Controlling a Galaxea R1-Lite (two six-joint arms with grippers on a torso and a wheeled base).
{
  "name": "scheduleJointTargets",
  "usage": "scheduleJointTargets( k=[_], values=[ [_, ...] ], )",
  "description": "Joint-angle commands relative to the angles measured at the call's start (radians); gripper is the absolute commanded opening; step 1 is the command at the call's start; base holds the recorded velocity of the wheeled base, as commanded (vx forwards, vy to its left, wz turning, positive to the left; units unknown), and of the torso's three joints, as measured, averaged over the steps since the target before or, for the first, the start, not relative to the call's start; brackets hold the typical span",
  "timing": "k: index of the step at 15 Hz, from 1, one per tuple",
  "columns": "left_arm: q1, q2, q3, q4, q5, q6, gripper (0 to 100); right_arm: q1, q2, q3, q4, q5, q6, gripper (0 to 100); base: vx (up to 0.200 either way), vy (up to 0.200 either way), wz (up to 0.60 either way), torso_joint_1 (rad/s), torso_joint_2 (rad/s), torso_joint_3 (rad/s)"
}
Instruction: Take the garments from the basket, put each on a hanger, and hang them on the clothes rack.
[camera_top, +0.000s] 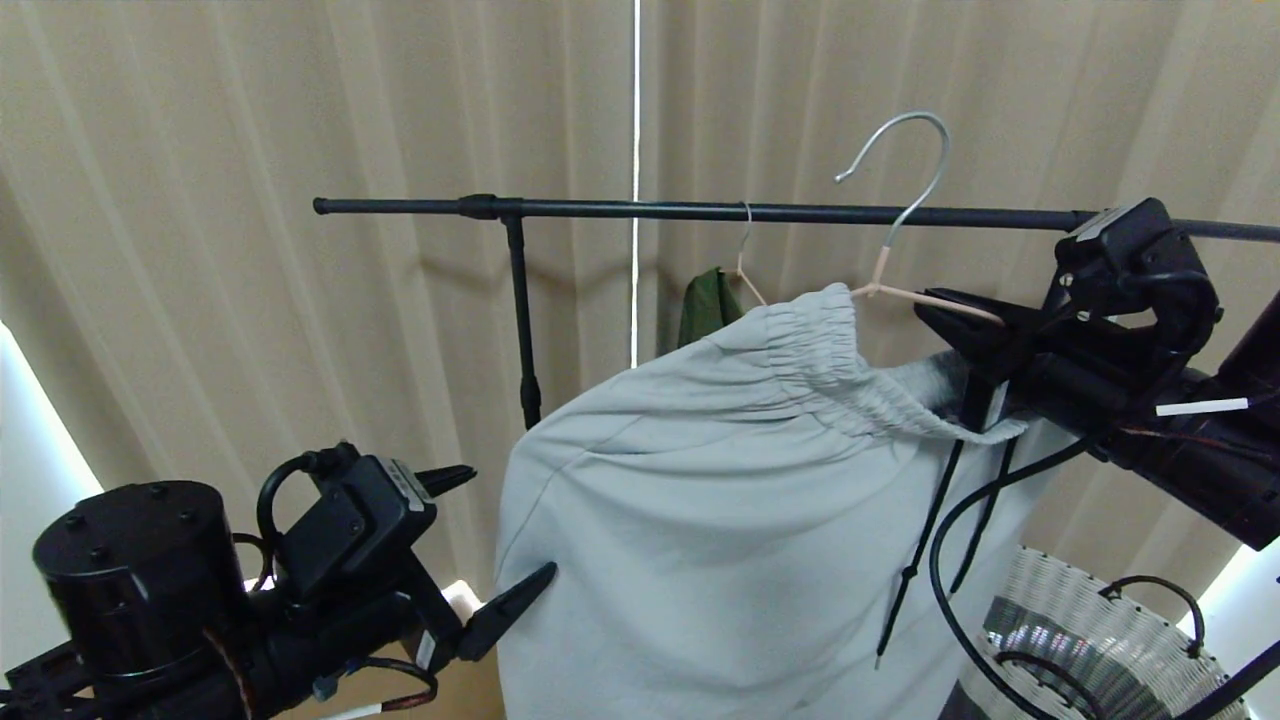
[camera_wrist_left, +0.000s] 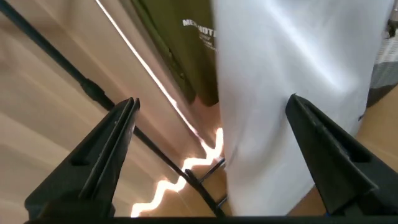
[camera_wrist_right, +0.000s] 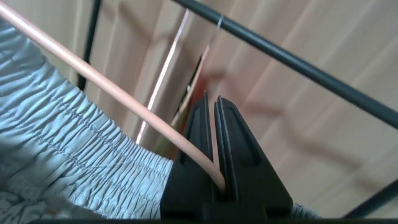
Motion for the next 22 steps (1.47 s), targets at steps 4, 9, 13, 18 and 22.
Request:
scheduleJointTargets(
  k=[4, 9, 13, 18, 22],
  values=[
    [0.006, 0.043, 0.0, -0.006, 0.003, 0.006, 0, 0.001, -0.012, -0.006, 0.0, -0.002, 0.0, 0, 0.0, 0.0, 0.0, 0.0, 0.0, 0.0],
    [0.222, 0.049, 0.074, -0.13, 0.065, 0.128, 0, -0.093, -0.01, -0.029, 0.005, -0.011, -0.002, 0, 0.0, 0.0, 0.0, 0.0, 0.0, 0.0],
    [0.25, 0.072, 0.143, -0.227, 0.065, 0.131, 0, -0.101, -0.012, -0.031, 0.02, -0.01, -0.002, 0, 0.0, 0.0, 0.0, 0.0, 0.0, 0.0],
    [0.241, 0.064, 0.149, -0.233, 0.066, 0.123, 100, -0.102, -0.02, -0.017, 0.022, -0.045, -0.002, 0, 0.0, 0.0, 0.0, 0.0, 0.0, 0.0],
    [0.242, 0.001, 0.163, -0.393, 0.066, -0.026, 100, -0.122, -0.017, 0.05, 0.022, -0.172, -0.011, 0, 0.0, 0.0, 0.0, 0.0, 0.0, 0.0]
  ],
)
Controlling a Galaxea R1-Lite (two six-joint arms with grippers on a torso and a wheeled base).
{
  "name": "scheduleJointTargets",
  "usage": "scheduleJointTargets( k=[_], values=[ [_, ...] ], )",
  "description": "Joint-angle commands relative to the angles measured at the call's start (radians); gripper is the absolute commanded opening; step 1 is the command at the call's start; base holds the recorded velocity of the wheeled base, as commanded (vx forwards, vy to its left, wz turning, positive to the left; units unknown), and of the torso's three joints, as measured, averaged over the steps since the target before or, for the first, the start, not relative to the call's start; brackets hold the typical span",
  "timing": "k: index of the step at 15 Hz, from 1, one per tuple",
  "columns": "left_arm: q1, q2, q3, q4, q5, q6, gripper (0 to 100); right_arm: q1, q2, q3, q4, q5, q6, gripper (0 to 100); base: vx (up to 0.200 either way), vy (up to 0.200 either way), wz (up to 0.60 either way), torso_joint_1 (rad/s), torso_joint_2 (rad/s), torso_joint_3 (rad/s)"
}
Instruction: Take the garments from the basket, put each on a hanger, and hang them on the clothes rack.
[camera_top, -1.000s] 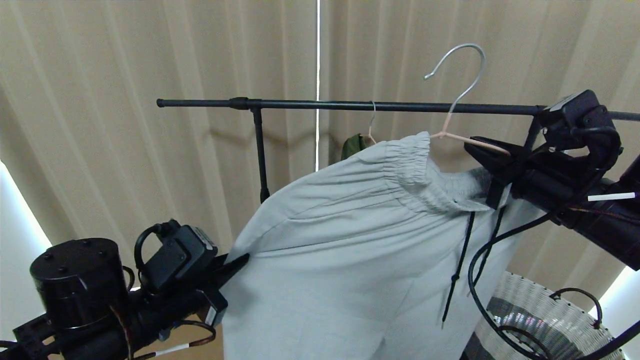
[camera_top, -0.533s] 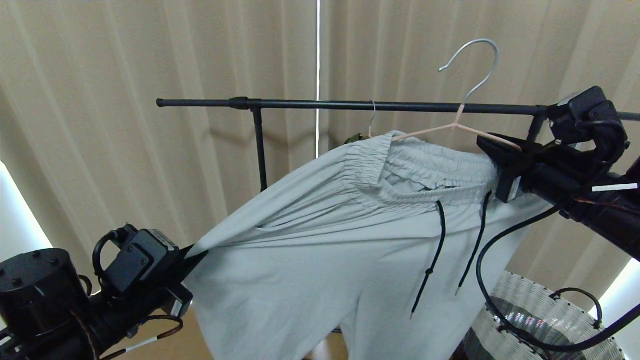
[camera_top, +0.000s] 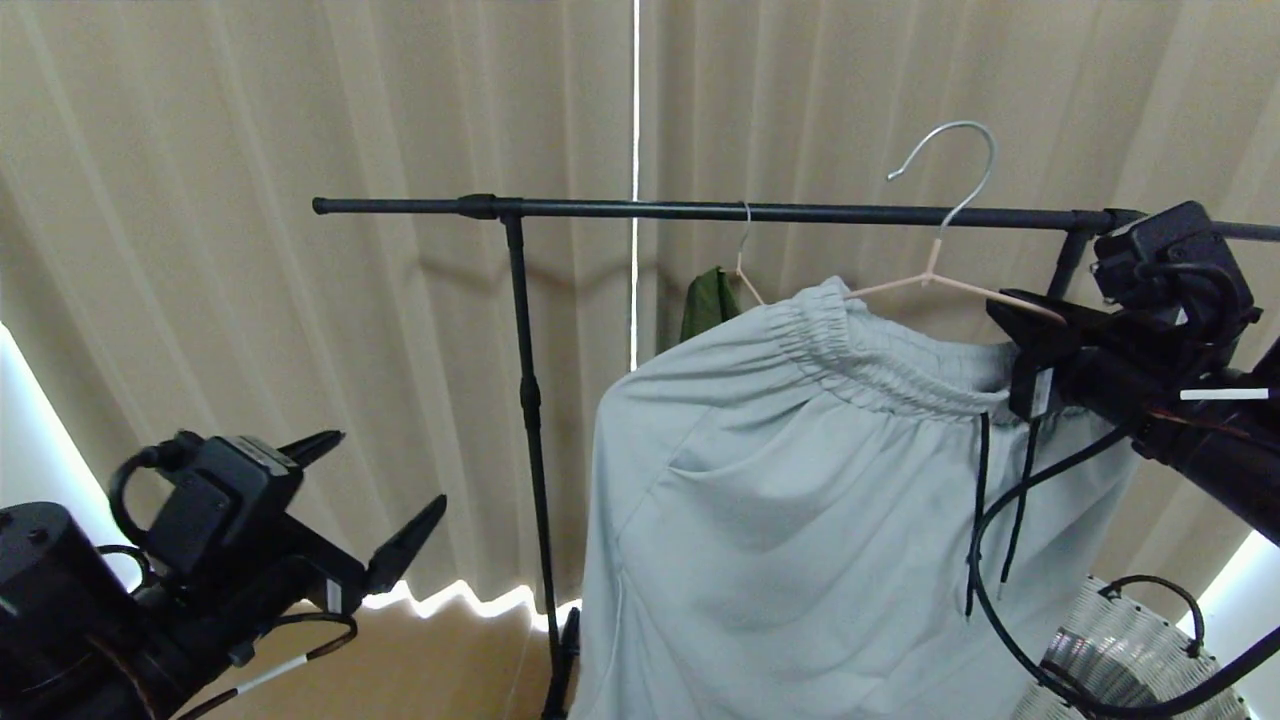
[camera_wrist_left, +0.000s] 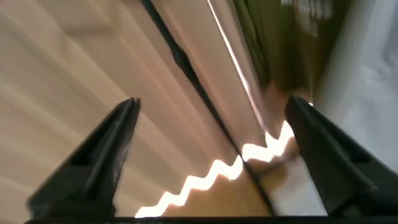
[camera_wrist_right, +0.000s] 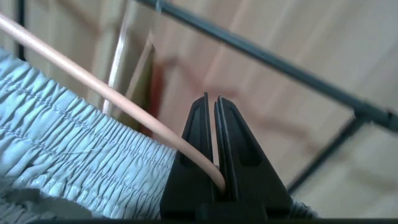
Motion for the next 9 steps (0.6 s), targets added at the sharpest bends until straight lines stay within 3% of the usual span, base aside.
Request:
scheduleJointTargets(
  k=[1, 2, 4, 9],
  values=[
    [0.009, -0.031, 0.001, -0.048, 0.002, -0.059, 100, -0.033, 0.0, 0.038, -0.004, -0.028, -0.012, 0, 0.0, 0.0, 0.0, 0.0, 0.0, 0.0],
    [0.049, -0.035, 0.016, -0.048, 0.02, -0.149, 100, -0.058, -0.003, 0.076, -0.015, -0.057, -0.018, 0, 0.0, 0.0, 0.0, 0.0, 0.0, 0.0],
    [0.148, -0.082, 0.04, -0.048, 0.045, -0.22, 100, -0.064, -0.029, 0.141, -0.02, -0.105, -0.015, 0, 0.0, 0.0, 0.0, 0.0, 0.0, 0.0],
    [0.253, -0.239, 0.068, -0.048, 0.043, -0.241, 100, -0.069, -0.083, 0.293, -0.021, -0.122, 0.011, 0, 0.0, 0.0, 0.0, 0.0, 0.0, 0.0]
  ],
)
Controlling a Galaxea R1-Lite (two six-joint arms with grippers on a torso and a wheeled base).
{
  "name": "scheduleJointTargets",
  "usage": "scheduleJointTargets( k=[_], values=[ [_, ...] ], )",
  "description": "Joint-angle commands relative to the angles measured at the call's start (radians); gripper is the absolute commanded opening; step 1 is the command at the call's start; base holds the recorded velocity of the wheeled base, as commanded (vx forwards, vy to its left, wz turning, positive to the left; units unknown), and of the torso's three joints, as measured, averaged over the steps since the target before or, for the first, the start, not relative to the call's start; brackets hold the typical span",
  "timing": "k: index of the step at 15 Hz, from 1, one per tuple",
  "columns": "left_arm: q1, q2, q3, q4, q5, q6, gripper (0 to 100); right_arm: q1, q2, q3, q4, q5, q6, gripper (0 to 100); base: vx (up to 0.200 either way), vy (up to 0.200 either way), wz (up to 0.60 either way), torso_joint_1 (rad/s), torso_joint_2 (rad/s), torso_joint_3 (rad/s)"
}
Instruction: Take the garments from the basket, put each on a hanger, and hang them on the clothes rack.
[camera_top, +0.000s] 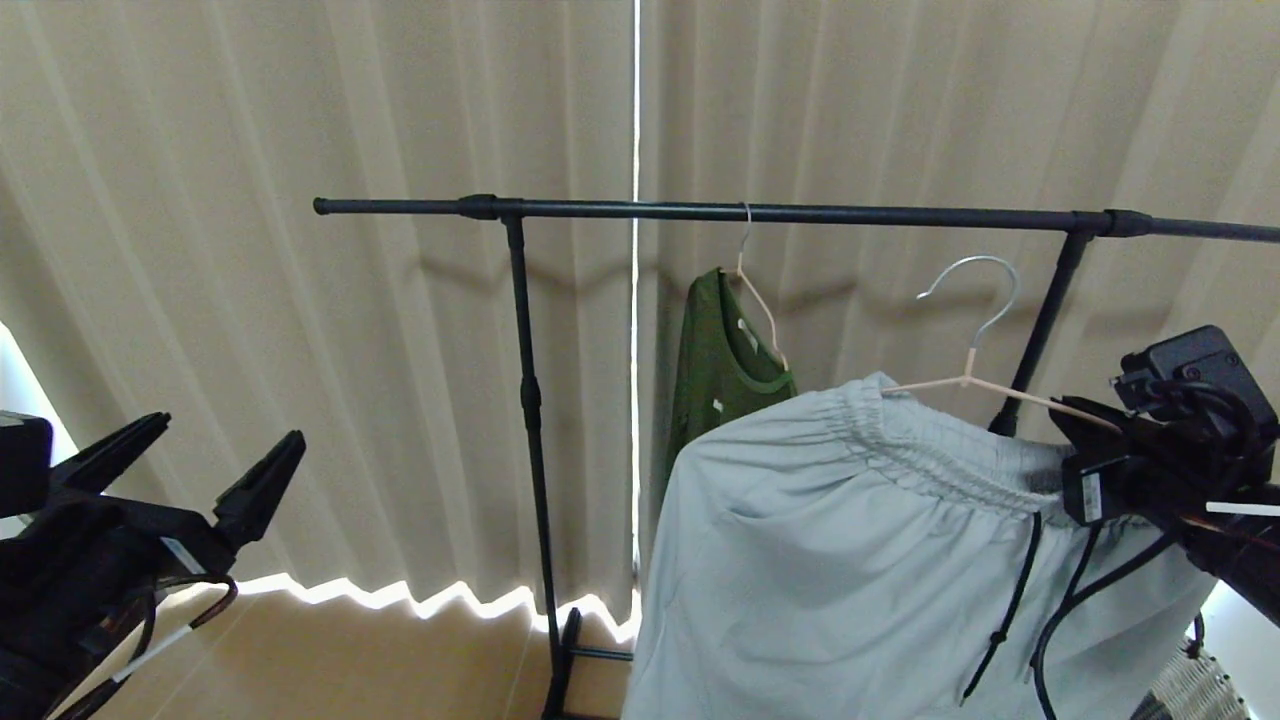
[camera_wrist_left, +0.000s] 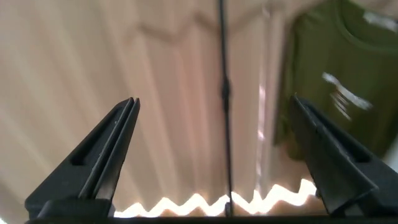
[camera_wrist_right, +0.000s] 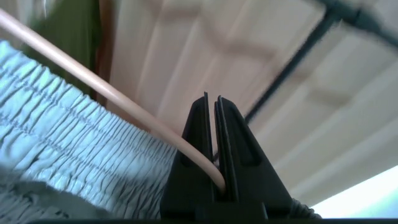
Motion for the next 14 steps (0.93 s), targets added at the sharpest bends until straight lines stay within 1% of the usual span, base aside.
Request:
scheduleJointTargets(
  k=[1, 3, 6, 7, 9, 11, 12, 13, 14],
  values=[
    [0.025, -0.096, 0.005, -0.001, 0.0, 0.003, 100, -0.002, -0.015, 0.049, -0.001, 0.001, 0.02, 0, 0.0, 0.0, 0.0, 0.0, 0.0, 0.0],
    [0.024, -0.121, 0.005, 0.002, -0.003, 0.003, 100, -0.007, -0.007, 0.058, -0.001, 0.003, 0.063, 0, 0.0, 0.0, 0.0, 0.0, 0.0, 0.0],
    [0.021, -0.133, 0.005, 0.027, -0.004, 0.006, 100, -0.013, -0.017, 0.063, 0.001, -0.004, 0.055, 0, 0.0, 0.0, 0.0, 0.0, 0.0, 0.0],
    [0.021, -0.138, 0.005, 0.042, -0.004, 0.01, 100, -0.033, -0.015, 0.061, 0.002, -0.005, 0.055, 0, 0.0, 0.0, 0.0, 0.0, 0.0, 0.0],
    [0.021, -0.15, 0.005, 0.073, -0.004, 0.032, 100, -0.144, -0.01, 0.063, 0.002, -0.005, 0.04, 0, 0.0, 0.0, 0.0, 0.0, 0.0, 0.0],
    [0.021, -0.155, 0.005, 0.081, -0.004, 0.044, 100, -0.236, -0.01, 0.064, 0.002, -0.004, -0.002, 0, 0.0, 0.0, 0.0, 0.0, 0.0, 0.0],
    [0.021, -0.155, 0.005, 0.082, -0.004, 0.049, 100, -0.263, -0.01, 0.061, 0.001, -0.004, -0.006, 0, 0.0, 0.0, 0.0, 0.0, 0.0, 0.0],
    [0.021, -0.155, 0.005, 0.082, -0.004, 0.049, 100, -0.263, -0.01, 0.061, 0.001, -0.004, -0.006, 0, 0.0, 0.0, 0.0, 0.0, 0.0, 0.0],
    [0.019, -0.158, 0.005, 0.124, -0.004, 0.079, 100, -0.331, -0.014, 0.035, -0.001, -0.005, -0.008, 0, 0.0, 0.0, 0.0, 0.0, 0.0, 0.0]
  ],
)
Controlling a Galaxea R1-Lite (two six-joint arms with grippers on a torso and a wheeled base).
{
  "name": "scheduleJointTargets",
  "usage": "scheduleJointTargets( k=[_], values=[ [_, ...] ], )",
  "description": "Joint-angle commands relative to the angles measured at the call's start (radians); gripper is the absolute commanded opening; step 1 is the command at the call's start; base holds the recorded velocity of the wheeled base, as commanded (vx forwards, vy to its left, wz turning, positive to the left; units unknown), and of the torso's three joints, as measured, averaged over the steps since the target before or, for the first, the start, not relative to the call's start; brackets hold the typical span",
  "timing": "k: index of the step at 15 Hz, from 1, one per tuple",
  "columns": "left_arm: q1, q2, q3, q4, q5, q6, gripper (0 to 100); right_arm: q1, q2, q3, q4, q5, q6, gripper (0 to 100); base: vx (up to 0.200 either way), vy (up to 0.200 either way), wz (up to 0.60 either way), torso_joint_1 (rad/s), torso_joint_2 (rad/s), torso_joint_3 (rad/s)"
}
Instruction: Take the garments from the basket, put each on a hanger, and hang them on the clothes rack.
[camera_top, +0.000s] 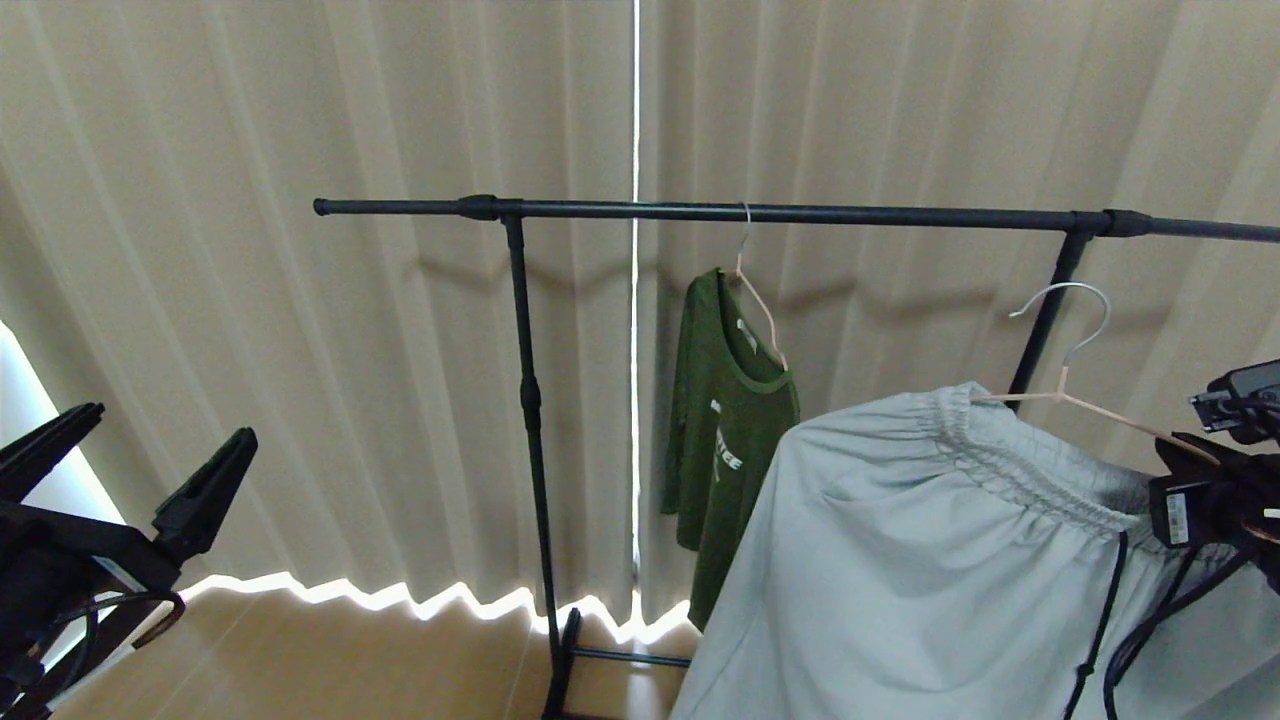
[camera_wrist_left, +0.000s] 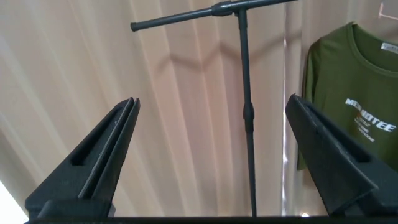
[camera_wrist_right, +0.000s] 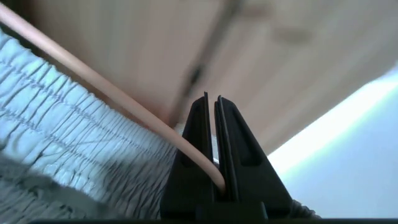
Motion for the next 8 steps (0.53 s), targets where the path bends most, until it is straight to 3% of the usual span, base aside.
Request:
scheduleJointTargets(
  k=[1, 4, 8],
  values=[
    [-0.006, -0.02, 0.0, 0.031, -0.002, 0.022, 100, -0.129, -0.007, -0.03, -0.004, -0.003, -0.004, 0, 0.0, 0.0, 0.0, 0.0, 0.0, 0.0],
    [-0.032, -0.086, 0.0, 0.067, -0.003, 0.02, 100, -0.218, -0.038, -0.022, -0.064, -0.015, -0.071, 0, 0.0, 0.0, 0.0, 0.0, 0.0, 0.0],
    [-0.056, -0.208, 0.0, 0.237, -0.006, 0.014, 100, -0.249, -0.047, -0.017, -0.104, -0.023, -0.074, 0, 0.0, 0.0, 0.0, 0.0, 0.0, 0.0]
  ],
)
